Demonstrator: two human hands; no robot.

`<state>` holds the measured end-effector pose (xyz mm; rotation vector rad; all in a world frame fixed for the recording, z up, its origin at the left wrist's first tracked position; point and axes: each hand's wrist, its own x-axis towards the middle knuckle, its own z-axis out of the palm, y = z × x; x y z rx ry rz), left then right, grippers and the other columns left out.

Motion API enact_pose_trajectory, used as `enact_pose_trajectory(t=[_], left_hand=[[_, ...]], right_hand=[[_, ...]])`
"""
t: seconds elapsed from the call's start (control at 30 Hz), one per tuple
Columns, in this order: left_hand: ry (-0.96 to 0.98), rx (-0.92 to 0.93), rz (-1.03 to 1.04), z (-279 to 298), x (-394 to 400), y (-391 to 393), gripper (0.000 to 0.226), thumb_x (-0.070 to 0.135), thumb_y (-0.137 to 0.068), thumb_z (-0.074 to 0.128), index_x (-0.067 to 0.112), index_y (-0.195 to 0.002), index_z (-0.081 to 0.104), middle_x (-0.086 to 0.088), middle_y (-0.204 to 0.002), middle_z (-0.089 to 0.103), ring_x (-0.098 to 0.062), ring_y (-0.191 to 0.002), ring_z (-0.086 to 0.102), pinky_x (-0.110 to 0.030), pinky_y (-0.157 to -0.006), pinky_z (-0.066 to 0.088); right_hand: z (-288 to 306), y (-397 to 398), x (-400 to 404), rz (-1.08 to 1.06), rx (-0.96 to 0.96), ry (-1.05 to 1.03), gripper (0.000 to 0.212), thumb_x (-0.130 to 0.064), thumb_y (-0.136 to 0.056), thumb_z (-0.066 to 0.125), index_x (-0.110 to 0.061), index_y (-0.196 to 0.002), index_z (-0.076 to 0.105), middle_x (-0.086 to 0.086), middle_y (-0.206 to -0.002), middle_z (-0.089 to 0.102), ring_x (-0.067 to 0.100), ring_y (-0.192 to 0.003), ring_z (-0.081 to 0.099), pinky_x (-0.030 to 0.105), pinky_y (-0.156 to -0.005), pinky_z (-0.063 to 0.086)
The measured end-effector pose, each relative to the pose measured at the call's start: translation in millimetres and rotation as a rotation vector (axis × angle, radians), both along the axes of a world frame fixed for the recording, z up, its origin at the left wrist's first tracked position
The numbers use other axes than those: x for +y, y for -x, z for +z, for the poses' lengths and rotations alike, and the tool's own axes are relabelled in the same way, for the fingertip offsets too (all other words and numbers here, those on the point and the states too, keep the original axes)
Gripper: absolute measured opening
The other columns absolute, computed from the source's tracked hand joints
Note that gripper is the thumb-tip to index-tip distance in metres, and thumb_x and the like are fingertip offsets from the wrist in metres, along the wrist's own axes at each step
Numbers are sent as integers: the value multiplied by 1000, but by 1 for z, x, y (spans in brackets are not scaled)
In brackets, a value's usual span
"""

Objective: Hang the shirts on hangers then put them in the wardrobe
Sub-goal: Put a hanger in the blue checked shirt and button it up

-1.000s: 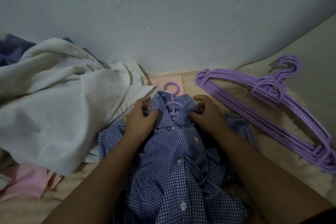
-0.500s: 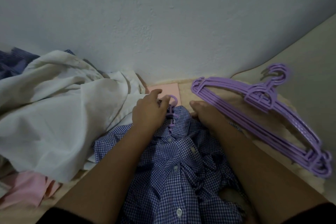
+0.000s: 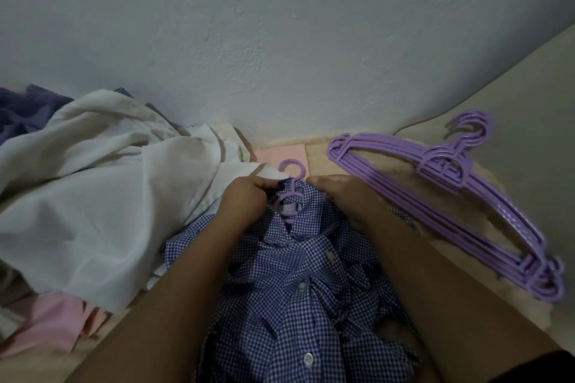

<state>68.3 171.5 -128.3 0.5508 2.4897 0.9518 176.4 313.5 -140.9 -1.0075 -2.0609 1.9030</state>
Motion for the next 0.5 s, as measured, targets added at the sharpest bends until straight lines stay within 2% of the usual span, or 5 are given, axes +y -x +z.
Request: enact_pose_trajectory(t=[0.1, 0.2, 0.37, 0.43, 0.5], left_hand=[[-28, -53, -45, 2, -10, -2, 46, -16, -88, 39, 5, -117, 68, -13, -126, 63, -30, -112, 57, -16, -76, 38], [14, -39, -145, 2, -16, -2, 39, -11, -91, 44, 5, -116, 69, -12, -127, 63, -27, -114, 57, -15, -75, 34], [0, -21, -98, 4, -24, -6, 52, -15, -87, 38, 8, -126, 62, -10, -137, 56, -27, -126, 50, -20, -97, 35], [-36, -49, -51, 5, -28, -6, 52, -12, -88, 35, 11, -126, 63, -11, -134, 58, -27, -119, 54, -20, -91, 38], [-116, -132, 24, 8, -33, -5, 51, -11, -90, 33, 12, -123, 65, -11, -125, 63, -26, -103, 60, -23, -85, 45]], right_hand=[[-1, -2, 0, 2, 33, 53, 25, -13, -82, 68, -7, -106, 71, 10, -104, 71, 23, -99, 67, 46, -96, 50], [3, -5, -2, 37, 21, 25, 25, -7, -84, 64, -7, -109, 70, 8, -106, 70, 22, -103, 64, 42, -99, 48], [9, -9, -2, 133, -9, 46, 21, -2, -83, 61, -12, -97, 74, 7, -104, 71, 23, -104, 63, 38, -99, 47], [12, -11, -1, 131, -11, 51, 20, -2, -84, 62, -8, -100, 72, 9, -105, 71, 22, -102, 64, 35, -95, 49], [15, -14, -1, 114, 12, 72, 21, -2, -85, 62, -3, -104, 70, 11, -103, 71, 20, -94, 65, 29, -80, 52]])
